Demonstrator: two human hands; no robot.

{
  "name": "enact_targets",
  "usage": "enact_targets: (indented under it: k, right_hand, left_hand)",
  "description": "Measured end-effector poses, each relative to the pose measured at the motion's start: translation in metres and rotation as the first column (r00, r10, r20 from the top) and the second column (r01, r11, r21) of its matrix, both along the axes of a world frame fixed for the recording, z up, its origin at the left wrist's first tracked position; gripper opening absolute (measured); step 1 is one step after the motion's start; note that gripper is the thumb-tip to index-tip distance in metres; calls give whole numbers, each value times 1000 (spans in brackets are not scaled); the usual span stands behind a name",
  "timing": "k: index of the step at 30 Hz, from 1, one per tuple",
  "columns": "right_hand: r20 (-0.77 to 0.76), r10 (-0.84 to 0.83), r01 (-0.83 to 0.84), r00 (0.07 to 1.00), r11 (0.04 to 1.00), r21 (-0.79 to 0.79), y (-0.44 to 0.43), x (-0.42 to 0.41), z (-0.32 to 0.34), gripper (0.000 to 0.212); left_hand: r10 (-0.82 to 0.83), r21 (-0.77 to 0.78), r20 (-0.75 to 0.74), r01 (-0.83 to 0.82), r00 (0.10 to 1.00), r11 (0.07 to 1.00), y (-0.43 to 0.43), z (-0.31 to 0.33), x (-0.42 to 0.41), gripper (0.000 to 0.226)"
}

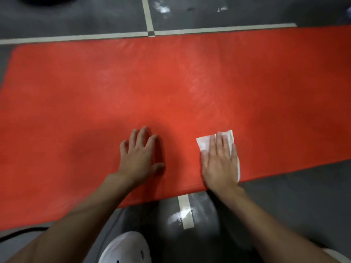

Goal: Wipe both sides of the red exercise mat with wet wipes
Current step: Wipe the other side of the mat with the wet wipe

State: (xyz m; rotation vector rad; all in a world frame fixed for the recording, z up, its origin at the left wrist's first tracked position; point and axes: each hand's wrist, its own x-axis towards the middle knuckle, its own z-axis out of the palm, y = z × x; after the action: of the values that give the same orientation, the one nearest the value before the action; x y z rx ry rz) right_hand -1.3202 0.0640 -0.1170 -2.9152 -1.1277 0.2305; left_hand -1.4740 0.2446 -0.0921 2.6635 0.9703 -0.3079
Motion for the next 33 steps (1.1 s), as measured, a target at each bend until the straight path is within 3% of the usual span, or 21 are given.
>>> enact_targets:
  k: [2,5,7,10,11,13,15,17,20,22,25,26,28,30,31,33]
  right_hand:
    - [-14,130,-130,991,991,26,17,-33,-6,64]
    - [8,466,-466,885,885,0,12,-25,-7,60]
    - [-8,387,-387,922,922,-24,7,5,-1,59]
    - [9,68,-67,998,997,-32,19,-3,-3,64]
    - [10,88,-87,996,996,-17,27,-18,-5,66]
    - [-8,303,-302,953,953,9,30,-37,-9,66]
    - [6,496,-495,869,868,-21,24,-15,-7,62]
    - [-4,420,-420,907,907,-25,25,14,-4,61]
    - [30,67,-67,997,998,5,47,5,-7,64]
    - [27,179,-179,984,983,26,60,-20,-12,65]
    - [32,504,-504,863,864,-22,53,3,-9,61]
    - [22,495,-494,869,869,-28,50,20,-6,60]
    - [37,239,-239,970,971,-13,53,42,-3,60]
    - [54,51,-50,997,999,-12,73,27,-8,64]
    - [47,89,-89,995,996,2,81,12,-10,66]
    - [25,346,-346,938,938,17,83,-4,-11,67]
  left_hand:
    - [-13,-1,2,13,1000,1000,4,-4,2,96]
    - [-21,-8,29,21,999,1000,12,-2,2,94]
    - [-6,-31,43,8,999,999,15,0,0,89]
    - [22,-40,42,-20,999,999,13,2,5,79]
    - [23,-18,47,-22,999,1000,12,1,7,72]
    - [43,22,71,-44,997,999,13,0,12,61]
    - [59,37,52,-61,997,997,20,-1,14,68]
    - [31,43,6,-31,1000,999,27,-2,14,74]
    - [1,103,34,-4,999,995,33,-1,21,59]
    - [-3,101,88,-6,996,995,36,-3,32,51]
    - [-43,149,130,24,991,989,44,-13,38,41]
    - [-42,182,141,16,989,983,46,-15,37,37]
    - [-31,229,153,-5,988,973,51,-18,37,35]
    - [-13,254,159,-28,987,967,54,-19,44,38]
    - [-1,261,166,-43,986,964,54,-19,48,38]
    - [9,277,180,-59,984,959,55,-19,56,35]
